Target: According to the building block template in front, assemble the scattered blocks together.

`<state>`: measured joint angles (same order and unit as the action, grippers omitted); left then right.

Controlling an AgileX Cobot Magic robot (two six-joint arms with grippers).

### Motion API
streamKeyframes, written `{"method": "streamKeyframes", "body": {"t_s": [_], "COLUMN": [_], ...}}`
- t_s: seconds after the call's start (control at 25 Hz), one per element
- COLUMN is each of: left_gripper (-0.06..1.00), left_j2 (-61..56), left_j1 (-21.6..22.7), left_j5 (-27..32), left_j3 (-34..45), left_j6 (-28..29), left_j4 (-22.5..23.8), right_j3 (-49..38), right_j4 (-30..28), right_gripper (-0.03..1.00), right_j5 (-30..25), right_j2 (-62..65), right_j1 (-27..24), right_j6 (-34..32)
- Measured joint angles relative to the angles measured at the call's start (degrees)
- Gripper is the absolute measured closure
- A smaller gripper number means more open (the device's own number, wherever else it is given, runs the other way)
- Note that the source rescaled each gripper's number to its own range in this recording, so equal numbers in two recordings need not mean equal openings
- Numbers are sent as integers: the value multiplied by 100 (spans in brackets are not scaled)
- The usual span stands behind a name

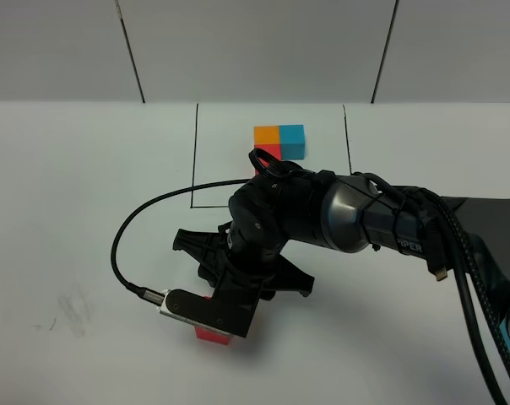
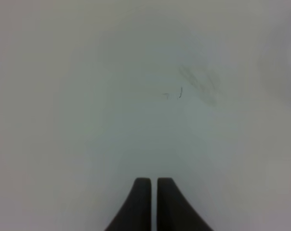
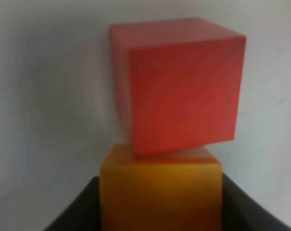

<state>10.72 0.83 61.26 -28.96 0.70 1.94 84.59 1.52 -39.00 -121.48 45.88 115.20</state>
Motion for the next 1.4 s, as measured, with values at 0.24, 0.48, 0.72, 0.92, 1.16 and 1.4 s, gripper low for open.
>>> {"method": "streamKeyframes", "body": {"t_s": [0.24, 0.48, 0.72, 0.92, 1.16, 1.4], "left_gripper": [94, 94, 94, 94, 94, 94], "left_j2": [0, 0, 0, 0, 0, 0], "left_j1": [0, 0, 0, 0, 0, 0], "left_j5": [0, 0, 0, 0, 0, 0], "left_j3": [0, 0, 0, 0, 0, 0], "left_j6": [0, 0, 0, 0, 0, 0], "left_j4": [0, 0, 0, 0, 0, 0], "right_j3": [0, 0, 0, 0, 25, 30], "right_j4": [15, 37, 257, 322, 482, 670], "right_gripper": [46, 46, 46, 46, 46, 46], "right_j5": [0, -43, -54, -122, -134, -100], "right_j2": [-4, -58, -137, -137, -183, -190], "right_j1": [0, 0, 0, 0, 0, 0], "right_j6": [33, 41, 180, 218, 223, 223]}}
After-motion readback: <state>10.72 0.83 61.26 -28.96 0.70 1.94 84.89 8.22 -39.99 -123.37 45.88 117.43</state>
